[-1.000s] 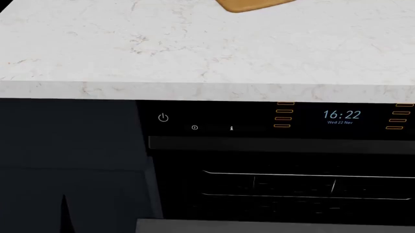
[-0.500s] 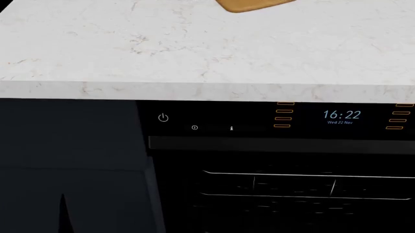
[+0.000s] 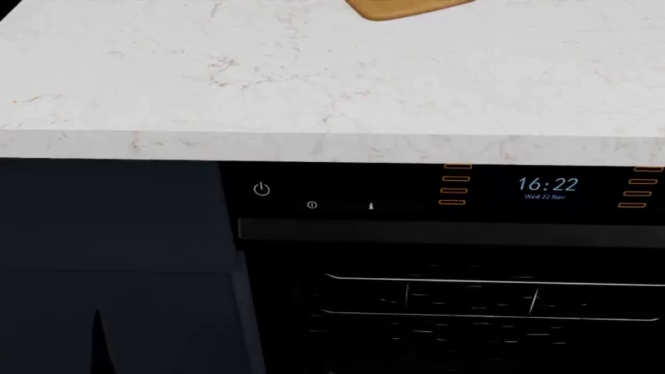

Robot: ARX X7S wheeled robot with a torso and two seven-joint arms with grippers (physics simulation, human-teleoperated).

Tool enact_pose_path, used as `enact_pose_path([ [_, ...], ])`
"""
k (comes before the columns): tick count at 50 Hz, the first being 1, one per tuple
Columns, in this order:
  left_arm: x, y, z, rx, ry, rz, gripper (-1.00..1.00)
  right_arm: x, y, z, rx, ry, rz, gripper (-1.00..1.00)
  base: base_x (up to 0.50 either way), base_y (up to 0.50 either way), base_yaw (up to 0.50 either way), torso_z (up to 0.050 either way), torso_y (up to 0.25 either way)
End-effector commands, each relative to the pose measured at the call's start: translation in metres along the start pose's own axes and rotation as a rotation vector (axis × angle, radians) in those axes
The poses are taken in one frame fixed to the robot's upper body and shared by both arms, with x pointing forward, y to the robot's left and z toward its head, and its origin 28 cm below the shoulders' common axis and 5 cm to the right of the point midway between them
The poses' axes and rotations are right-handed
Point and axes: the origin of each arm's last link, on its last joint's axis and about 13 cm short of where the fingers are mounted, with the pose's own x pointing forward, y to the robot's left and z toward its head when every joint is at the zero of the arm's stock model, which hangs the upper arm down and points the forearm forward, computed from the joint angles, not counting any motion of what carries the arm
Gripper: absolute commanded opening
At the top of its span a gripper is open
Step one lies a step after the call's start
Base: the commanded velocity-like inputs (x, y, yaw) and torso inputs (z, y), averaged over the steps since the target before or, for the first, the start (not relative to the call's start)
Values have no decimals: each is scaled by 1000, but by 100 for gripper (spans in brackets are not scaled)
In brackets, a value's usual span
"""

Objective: Open the dishwasher door

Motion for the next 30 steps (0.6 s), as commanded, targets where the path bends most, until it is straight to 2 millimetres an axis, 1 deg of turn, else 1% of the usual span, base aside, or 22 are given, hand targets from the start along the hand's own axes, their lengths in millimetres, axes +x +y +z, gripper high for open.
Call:
enact_pose_path([
  [1, 0, 2, 3, 5, -7, 4, 100, -18, 29, -8, 39, 36, 110, -100, 0, -3, 0, 0, 0],
  [6, 0, 2, 3, 6, -8, 3, 100, -23, 34, -9, 45, 38, 120, -100, 0, -1, 0, 0, 0],
  [14, 1, 1, 4, 11, -12, -2, 100, -36, 42, -11, 47, 42, 149, -100, 1, -1, 0, 0, 0],
  [15, 1, 0, 4, 14, -12, -2, 100, -39, 43, -12, 46, 43, 157, -100, 0, -3, 0, 0, 0],
  [16, 2, -1, 4, 15, -13, -8, 100, -52, 53, -13, 53, 46, 177, -100, 0, 0, 0, 0, 0],
  [17, 3, -2, 4, 16, -13, -9, 100, -59, 58, -14, 58, 48, 190, -100, 10, 0, 0, 0, 0],
  [19, 3, -2, 4, 17, -14, -12, 100, -66, 63, -15, 60, 51, 209, -100, 0, 0, 0, 0, 0],
  [30, 1, -4, 2, 14, -11, -16, 100, -88, 82, -20, 62, 66, 307, -100, 0, 0, 0, 0, 0],
])
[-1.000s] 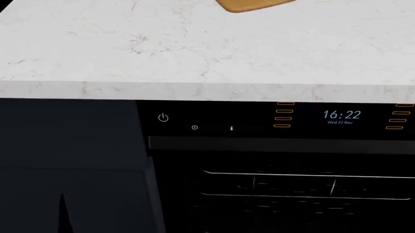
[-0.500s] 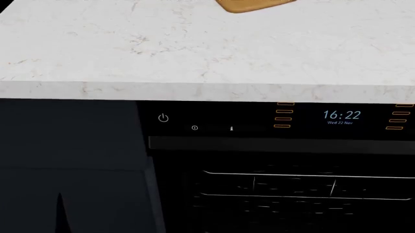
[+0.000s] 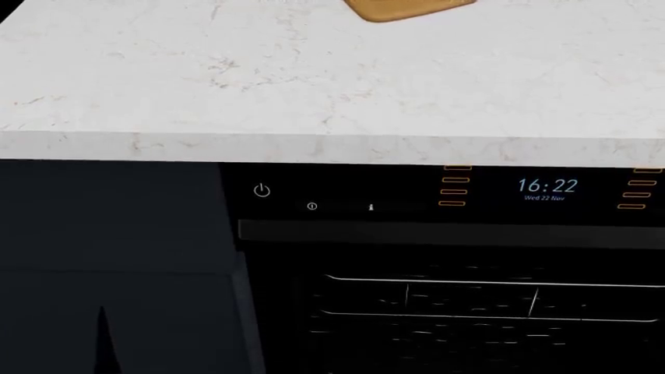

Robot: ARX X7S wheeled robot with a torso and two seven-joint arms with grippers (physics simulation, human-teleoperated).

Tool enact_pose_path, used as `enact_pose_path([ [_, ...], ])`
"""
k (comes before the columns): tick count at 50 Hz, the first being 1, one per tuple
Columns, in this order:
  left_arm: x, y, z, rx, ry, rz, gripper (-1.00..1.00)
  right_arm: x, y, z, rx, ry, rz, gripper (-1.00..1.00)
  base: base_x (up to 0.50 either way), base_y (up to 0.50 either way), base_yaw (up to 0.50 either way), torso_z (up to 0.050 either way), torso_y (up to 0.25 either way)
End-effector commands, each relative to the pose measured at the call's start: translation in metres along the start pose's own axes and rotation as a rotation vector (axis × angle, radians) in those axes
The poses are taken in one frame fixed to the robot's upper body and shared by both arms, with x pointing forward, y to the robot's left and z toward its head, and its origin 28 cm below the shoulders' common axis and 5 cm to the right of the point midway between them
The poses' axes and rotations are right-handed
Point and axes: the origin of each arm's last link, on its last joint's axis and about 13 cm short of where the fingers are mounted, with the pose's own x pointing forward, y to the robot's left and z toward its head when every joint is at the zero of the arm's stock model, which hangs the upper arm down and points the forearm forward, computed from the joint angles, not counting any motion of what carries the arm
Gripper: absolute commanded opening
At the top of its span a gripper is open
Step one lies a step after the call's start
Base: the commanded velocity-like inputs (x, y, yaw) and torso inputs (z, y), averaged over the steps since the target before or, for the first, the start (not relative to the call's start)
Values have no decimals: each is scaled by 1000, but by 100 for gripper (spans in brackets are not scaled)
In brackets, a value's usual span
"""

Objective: Open the dishwasher door

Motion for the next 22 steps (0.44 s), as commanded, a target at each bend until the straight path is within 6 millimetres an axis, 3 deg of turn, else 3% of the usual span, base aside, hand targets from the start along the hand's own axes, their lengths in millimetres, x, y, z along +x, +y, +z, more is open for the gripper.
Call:
enact_pose_path([
  [1, -1, -1, -1, 1, 1, -5, 100, -27, 28, -9, 41, 46, 177, -100, 0, 0, -3, 0, -21],
  [22, -1, -1, -1, -3, -3, -4, 100, -52, 43, -14, 53, 92, 268, -100, -9, -3, -7, 0, -2],
])
